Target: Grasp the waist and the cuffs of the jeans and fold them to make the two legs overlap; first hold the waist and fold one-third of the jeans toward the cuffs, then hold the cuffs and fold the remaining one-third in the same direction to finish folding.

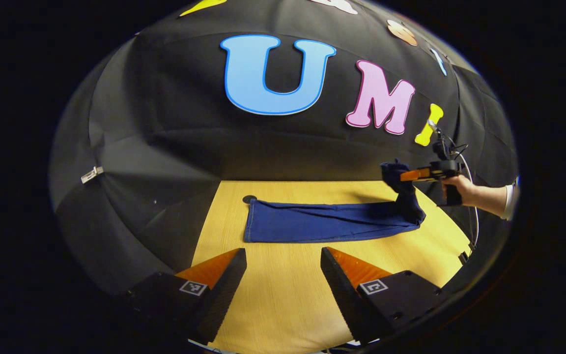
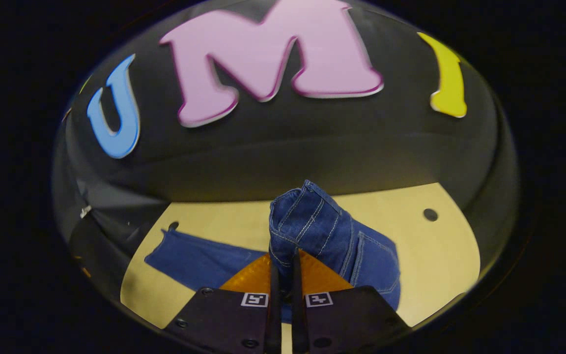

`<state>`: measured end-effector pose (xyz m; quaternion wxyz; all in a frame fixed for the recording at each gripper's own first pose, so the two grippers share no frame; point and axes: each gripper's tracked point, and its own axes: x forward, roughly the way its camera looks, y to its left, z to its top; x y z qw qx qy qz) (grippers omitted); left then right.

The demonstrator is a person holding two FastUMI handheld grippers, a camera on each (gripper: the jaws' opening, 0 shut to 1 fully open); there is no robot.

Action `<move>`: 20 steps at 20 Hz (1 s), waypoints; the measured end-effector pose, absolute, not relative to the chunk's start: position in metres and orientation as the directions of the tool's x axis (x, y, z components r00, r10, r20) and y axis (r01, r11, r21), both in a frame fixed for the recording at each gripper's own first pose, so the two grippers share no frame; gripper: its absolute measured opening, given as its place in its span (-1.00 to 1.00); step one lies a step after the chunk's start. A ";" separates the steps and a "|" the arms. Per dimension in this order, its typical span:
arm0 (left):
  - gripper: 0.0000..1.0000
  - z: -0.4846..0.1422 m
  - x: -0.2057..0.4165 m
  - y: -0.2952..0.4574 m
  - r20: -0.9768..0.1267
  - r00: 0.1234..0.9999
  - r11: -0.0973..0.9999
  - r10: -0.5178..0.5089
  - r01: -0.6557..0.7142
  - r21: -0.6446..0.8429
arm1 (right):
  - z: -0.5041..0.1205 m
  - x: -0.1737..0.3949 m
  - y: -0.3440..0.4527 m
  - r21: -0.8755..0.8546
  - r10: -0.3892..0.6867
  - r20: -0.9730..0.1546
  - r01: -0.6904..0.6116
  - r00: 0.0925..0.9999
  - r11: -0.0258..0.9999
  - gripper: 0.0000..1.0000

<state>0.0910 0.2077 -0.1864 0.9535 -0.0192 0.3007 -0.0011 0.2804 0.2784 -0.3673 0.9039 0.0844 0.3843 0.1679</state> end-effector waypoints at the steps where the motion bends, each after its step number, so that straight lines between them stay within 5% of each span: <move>1: 0.93 -0.191 0.088 0.208 -0.584 0.812 0.999 -0.008 -0.020 -0.041 | -0.386 0.270 0.295 0.275 0.382 -0.689 -0.265 0.615 0.924 -0.75; 7: 0.90 -0.215 0.099 0.201 -0.633 0.774 0.993 0.002 -0.075 -0.088 | -0.465 0.225 0.333 0.268 0.415 -0.786 -0.352 0.457 0.897 -0.75; 9: 0.91 -0.223 0.113 0.195 -0.649 0.761 0.991 -0.010 -0.077 -0.106 | -0.470 0.205 0.352 0.380 0.506 -0.778 -0.363 0.373 0.851 -0.77; 13: 0.90 -0.241 0.150 0.182 -0.680 0.731 0.986 -0.060 -0.064 -0.155 | -0.455 0.189 0.376 0.498 0.629 -0.709 -0.405 0.317 0.766 0.70; 14: 0.91 -0.246 0.160 0.180 -0.687 0.723 0.982 -0.072 -0.070 -0.177 | -0.447 0.189 0.377 0.520 0.651 -0.692 -0.411 0.312 0.749 0.72; 15: 0.91 -0.252 0.170 0.179 -0.696 0.713 0.976 -0.082 -0.082 -0.200 | -0.440 0.191 0.377 0.534 0.671 -0.672 -0.422 0.314 0.732 0.97; 20: 0.84 -0.284 0.208 0.192 -0.793 0.603 0.958 -0.093 -0.162 -0.236 | -0.359 0.197 0.347 0.581 0.757 -0.546 -0.489 0.359 0.651 0.96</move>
